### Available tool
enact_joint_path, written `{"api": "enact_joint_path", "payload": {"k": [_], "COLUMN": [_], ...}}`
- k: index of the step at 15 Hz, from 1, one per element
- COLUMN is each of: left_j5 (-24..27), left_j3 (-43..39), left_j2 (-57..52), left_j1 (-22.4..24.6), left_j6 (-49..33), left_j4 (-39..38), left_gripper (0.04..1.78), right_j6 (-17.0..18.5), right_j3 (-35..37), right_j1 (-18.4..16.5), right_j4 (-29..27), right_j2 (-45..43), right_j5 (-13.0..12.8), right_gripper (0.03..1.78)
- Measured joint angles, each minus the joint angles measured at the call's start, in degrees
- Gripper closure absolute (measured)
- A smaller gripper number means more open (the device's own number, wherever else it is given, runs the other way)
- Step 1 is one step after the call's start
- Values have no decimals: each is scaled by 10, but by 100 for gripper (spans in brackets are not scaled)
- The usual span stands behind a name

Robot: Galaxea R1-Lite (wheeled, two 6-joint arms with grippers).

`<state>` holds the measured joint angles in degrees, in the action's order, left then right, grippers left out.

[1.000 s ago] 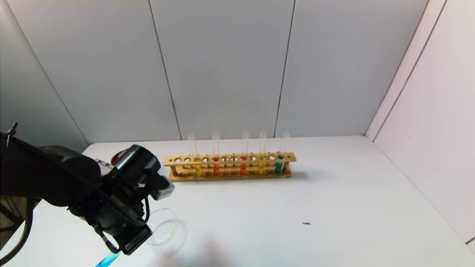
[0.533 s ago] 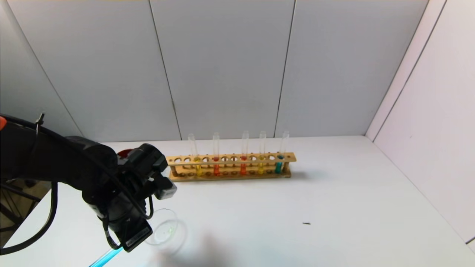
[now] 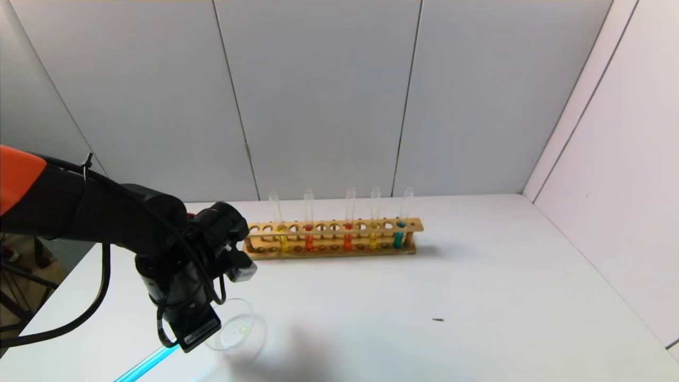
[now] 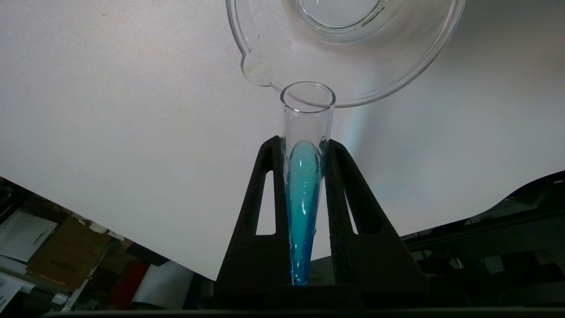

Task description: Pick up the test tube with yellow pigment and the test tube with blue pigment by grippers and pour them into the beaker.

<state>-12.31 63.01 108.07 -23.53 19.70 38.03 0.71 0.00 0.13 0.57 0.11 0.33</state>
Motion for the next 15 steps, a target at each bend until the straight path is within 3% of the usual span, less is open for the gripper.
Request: {"api": "enact_joint_path", "payload": {"k": [6, 15], "left_j5": [-11, -40], "left_j3": [46, 76], "left_j2": [24, 56], "left_j1": [-2, -8], "left_j6": [3, 9], "left_j4": [74, 112], "left_gripper": [152, 152], "right_j6": [0, 0], "right_j3": [0, 0], "right_j1": [0, 0], "right_j4": [0, 0], "right_j2": [0, 0], "right_j5": [0, 0], "right_gripper": [7, 7]}}
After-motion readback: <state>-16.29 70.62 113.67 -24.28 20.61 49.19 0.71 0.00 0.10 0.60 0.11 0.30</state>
